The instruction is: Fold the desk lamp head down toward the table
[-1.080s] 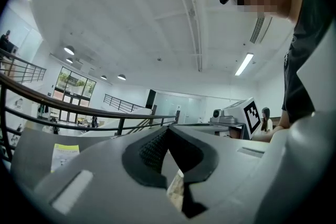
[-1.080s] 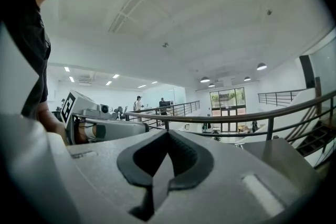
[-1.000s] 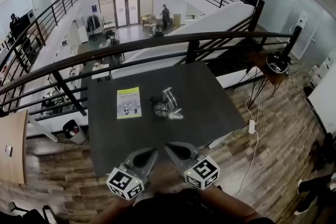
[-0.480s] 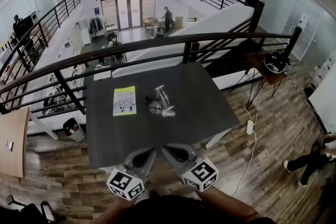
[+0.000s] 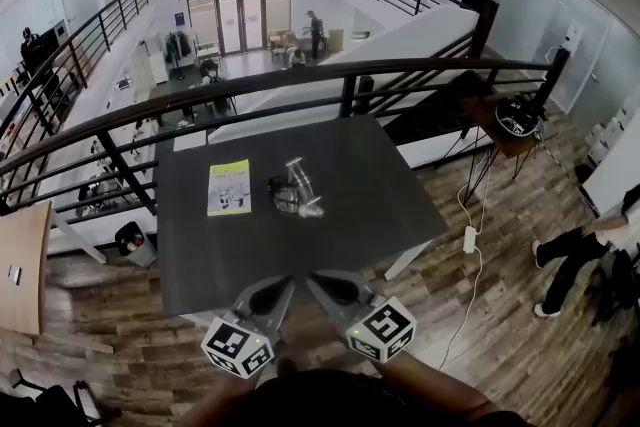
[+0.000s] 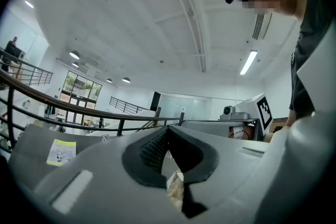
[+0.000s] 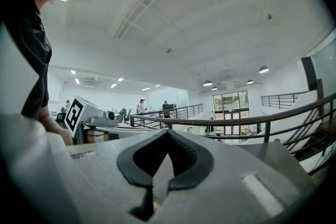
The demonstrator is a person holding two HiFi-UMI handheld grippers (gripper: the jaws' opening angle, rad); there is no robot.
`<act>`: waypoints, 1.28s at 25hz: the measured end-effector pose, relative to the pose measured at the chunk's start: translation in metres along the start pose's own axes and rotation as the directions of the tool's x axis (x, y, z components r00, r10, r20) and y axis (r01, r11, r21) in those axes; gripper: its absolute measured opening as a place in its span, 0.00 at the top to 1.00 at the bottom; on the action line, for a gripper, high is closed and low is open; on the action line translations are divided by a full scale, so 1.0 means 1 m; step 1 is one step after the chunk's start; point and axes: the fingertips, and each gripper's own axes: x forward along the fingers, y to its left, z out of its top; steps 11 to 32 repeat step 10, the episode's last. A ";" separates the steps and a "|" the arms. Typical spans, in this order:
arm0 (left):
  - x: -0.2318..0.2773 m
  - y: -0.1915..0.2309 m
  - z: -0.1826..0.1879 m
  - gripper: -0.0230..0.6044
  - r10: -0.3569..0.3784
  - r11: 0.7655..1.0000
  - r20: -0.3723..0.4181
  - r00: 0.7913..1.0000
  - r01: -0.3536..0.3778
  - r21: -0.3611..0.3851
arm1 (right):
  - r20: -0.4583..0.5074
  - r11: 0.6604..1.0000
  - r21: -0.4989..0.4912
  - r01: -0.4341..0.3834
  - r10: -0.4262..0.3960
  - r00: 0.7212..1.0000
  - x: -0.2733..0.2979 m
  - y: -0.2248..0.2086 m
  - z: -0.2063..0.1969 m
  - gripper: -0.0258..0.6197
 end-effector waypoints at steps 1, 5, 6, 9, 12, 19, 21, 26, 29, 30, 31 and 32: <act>0.000 0.001 0.000 0.96 -0.001 1.000 0.003 1.000 0.001 -0.003 | -0.002 1.000 -0.003 0.001 -0.001 1.000 0.001 0.000 0.000 0.96; 0.001 0.003 0.001 0.96 -0.010 1.000 0.011 1.000 0.010 -0.005 | -0.006 1.000 -0.016 0.005 -0.005 1.000 0.006 -0.001 0.002 0.96; 0.001 0.004 0.001 0.96 -0.013 1.000 0.010 1.000 0.013 -0.005 | -0.006 1.000 -0.017 0.007 -0.007 1.000 0.007 -0.001 0.002 0.96; -0.003 0.005 0.001 0.96 -0.019 1.000 0.008 1.000 0.019 -0.008 | -0.008 1.000 -0.017 0.013 -0.013 1.000 0.010 0.002 0.001 0.96; -0.004 0.006 0.000 0.96 -0.021 1.000 0.008 1.000 0.021 -0.009 | -0.010 1.000 -0.017 0.015 -0.015 1.000 0.011 0.003 0.000 0.96; -0.004 0.006 0.000 0.96 -0.021 1.000 0.008 1.000 0.021 -0.009 | -0.010 1.000 -0.017 0.015 -0.015 1.000 0.011 0.003 0.000 0.96; -0.004 0.006 0.000 0.96 -0.021 1.000 0.008 1.000 0.021 -0.009 | -0.010 1.000 -0.017 0.015 -0.015 1.000 0.011 0.003 0.000 0.96; -0.004 0.006 0.000 0.96 -0.021 1.000 0.008 1.000 0.021 -0.009 | -0.010 1.000 -0.017 0.015 -0.015 1.000 0.011 0.003 0.000 0.96; -0.004 0.006 0.000 0.96 -0.021 1.000 0.008 1.000 0.021 -0.009 | -0.010 1.000 -0.017 0.015 -0.015 1.000 0.011 0.003 0.000 0.96; -0.004 0.006 0.000 0.96 -0.021 1.000 0.008 1.000 0.021 -0.009 | -0.010 1.000 -0.017 0.015 -0.015 1.000 0.011 0.003 0.000 0.96; -0.004 0.006 0.000 0.96 -0.021 1.000 0.008 1.000 0.021 -0.009 | -0.010 1.000 -0.017 0.015 -0.015 1.000 0.011 0.003 0.000 0.96; -0.004 0.006 0.000 0.96 -0.021 1.000 0.008 1.000 0.021 -0.009 | -0.010 1.000 -0.017 0.015 -0.015 1.000 0.011 0.003 0.000 0.96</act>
